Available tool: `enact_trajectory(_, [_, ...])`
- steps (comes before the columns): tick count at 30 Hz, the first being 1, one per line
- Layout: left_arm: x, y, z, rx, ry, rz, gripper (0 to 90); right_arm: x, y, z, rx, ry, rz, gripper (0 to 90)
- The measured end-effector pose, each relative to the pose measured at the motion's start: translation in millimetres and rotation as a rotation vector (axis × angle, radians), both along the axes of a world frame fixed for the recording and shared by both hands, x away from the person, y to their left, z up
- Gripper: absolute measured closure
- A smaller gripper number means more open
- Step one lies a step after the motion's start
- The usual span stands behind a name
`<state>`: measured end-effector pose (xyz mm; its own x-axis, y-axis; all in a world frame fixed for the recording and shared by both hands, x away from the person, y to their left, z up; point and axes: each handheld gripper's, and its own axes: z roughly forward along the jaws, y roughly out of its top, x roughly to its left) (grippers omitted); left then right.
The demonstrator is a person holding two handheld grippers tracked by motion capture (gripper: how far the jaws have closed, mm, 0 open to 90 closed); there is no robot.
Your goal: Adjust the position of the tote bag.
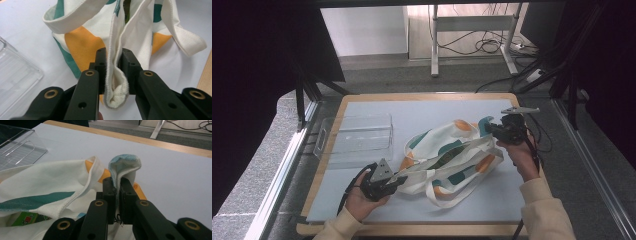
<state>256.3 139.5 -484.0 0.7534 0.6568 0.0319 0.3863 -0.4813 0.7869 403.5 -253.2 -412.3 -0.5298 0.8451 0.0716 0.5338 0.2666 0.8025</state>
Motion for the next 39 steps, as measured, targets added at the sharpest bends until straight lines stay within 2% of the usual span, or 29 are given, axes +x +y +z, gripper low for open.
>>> enact_trajectory(5, [4.0,2.5,1.4,0.003,-0.002,0.005,77.6,-5.0,-1.8,0.8,0.007,-0.016,0.000,84.8])
enact_trajectory(9, [10.1,6.2,3.7,-0.005,-0.007,0.017,77.7,-13.6,-1.1,2.6,-0.014,-0.035,-0.008,84.8])
enact_trajectory(16, [21.8,7.7,10.8,0.002,-0.020,0.031,77.7,-30.8,-10.6,-0.8,0.012,-0.046,-0.024,84.8])
enact_trajectory(25, [32.6,7.2,17.0,0.014,-0.018,0.055,77.7,-42.2,-15.7,-1.5,0.028,-0.064,-0.032,84.8])
enact_trajectory(26, [36.0,7.4,18.8,0.003,-0.016,0.061,77.7,-47.4,-17.9,1.2,0.042,-0.076,-0.032,84.8])
enact_trajectory(29, [40.3,6.7,20.0,0.007,-0.019,0.062,77.6,-54.2,-19.5,4.5,0.042,-0.087,-0.033,84.8])
enact_trajectory(30, [42.7,5.5,20.4,0.011,-0.021,0.063,77.6,-63.0,-21.1,7.5,0.037,-0.098,-0.036,84.8])
enact_trajectory(33, [47.4,1.9,20.7,0.019,-0.024,0.069,77.5,-69.9,-22.8,7.7,0.035,-0.095,-0.044,84.8])
enact_trajectory(36, [53.8,-2.8,18.0,0.023,-0.026,0.088,77.1,-86.6,-24.4,1.6,0.019,-0.091,-0.054,84.8])
enact_trajectory(39, [55.7,-4.9,15.8,0.028,-0.024,0.090,77.0,-93.0,-24.2,-5.4,0.001,-0.090,-0.055,84.7])
